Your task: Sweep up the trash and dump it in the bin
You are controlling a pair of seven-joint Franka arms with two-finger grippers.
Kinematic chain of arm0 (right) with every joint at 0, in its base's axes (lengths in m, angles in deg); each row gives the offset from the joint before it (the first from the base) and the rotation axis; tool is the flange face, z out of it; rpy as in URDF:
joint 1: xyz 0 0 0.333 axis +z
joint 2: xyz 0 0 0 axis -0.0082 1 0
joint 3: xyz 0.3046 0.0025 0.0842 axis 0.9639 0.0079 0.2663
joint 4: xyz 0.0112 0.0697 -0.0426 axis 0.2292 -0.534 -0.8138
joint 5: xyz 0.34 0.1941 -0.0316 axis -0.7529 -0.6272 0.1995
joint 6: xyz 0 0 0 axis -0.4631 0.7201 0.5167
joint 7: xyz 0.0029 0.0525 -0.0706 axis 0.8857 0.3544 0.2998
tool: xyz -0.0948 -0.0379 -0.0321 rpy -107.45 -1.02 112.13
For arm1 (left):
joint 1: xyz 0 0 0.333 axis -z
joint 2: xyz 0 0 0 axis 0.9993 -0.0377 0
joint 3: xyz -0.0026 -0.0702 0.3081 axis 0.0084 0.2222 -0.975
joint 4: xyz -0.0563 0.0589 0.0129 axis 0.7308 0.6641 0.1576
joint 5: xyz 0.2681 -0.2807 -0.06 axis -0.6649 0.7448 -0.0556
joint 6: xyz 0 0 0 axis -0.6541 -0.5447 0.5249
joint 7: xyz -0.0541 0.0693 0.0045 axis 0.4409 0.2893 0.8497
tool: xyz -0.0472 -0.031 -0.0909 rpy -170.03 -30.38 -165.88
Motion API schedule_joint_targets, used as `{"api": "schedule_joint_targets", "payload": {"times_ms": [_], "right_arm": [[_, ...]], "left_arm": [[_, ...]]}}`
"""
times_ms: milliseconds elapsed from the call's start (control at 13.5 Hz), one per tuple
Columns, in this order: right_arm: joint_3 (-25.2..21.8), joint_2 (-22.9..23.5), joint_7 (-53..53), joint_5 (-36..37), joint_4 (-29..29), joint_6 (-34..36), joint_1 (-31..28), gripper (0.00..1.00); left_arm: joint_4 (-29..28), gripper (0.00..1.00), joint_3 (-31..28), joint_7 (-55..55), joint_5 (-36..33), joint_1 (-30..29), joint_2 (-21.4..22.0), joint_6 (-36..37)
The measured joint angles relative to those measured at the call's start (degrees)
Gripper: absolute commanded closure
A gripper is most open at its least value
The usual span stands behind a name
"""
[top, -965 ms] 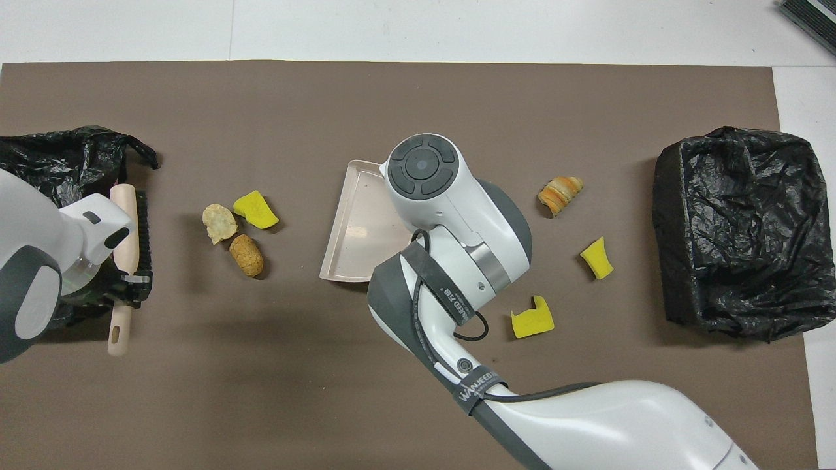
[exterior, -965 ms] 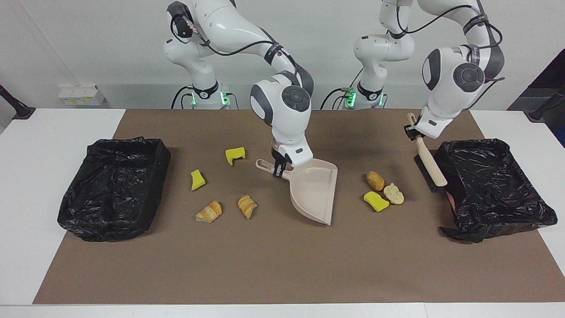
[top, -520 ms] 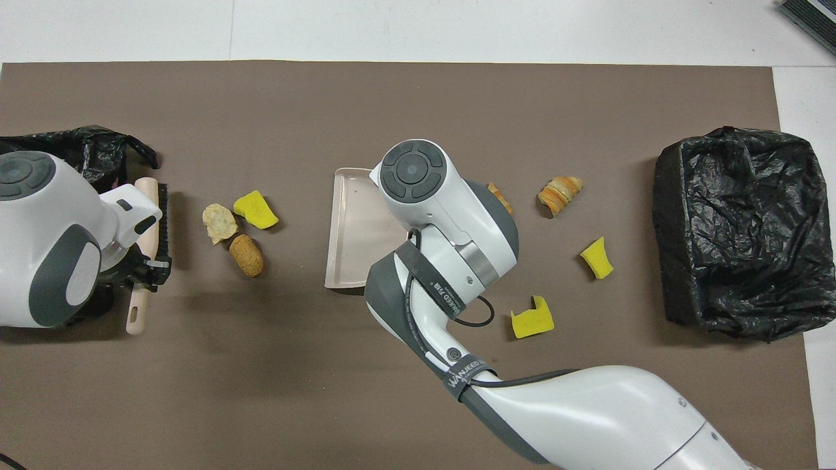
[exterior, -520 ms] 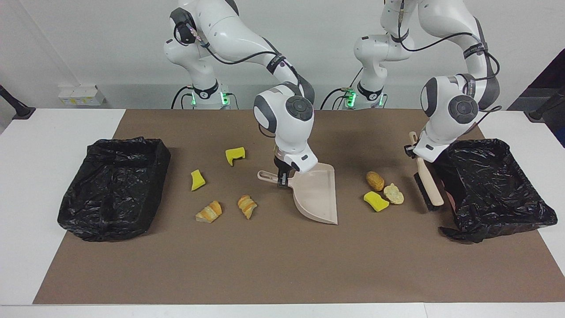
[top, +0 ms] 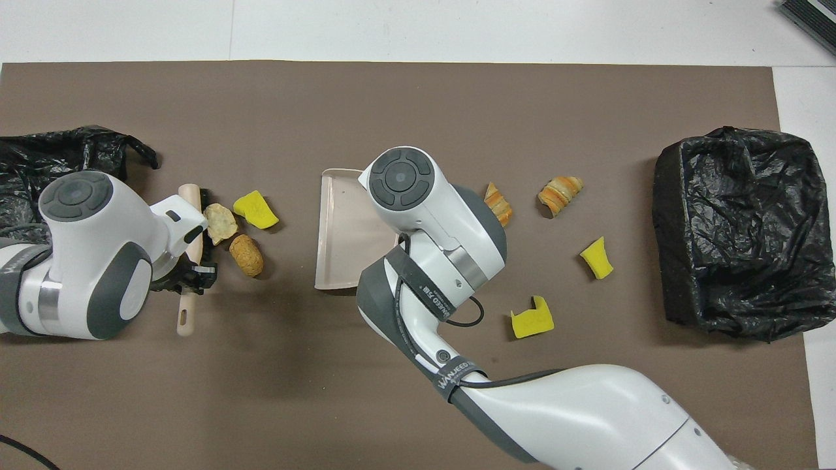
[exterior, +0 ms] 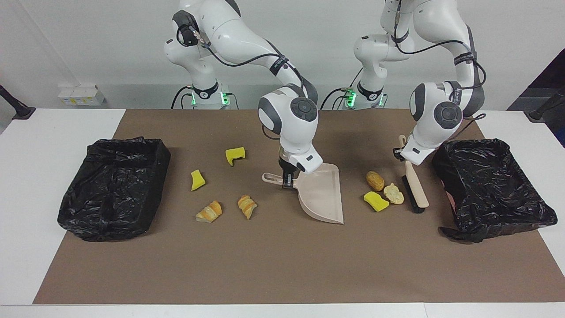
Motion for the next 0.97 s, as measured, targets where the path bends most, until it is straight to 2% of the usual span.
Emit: {"api": "schedule_joint_targets", "payload": {"times_ms": [668, 965], "right_arm": [[0.0, 0.6, 0.0, 0.1, 0.0, -1.7, 0.3, 1.00], [0.0, 0.6, 0.0, 0.2, 0.0, -1.7, 0.3, 1.00]], "left_arm": [[-0.9, 1.00, 0.3, 9.7, 11.9, 15.2, 0.1, -6.0], [1.4, 1.00, -0.2, 10.2, 14.8, 16.5, 0.3, -6.4]]}}
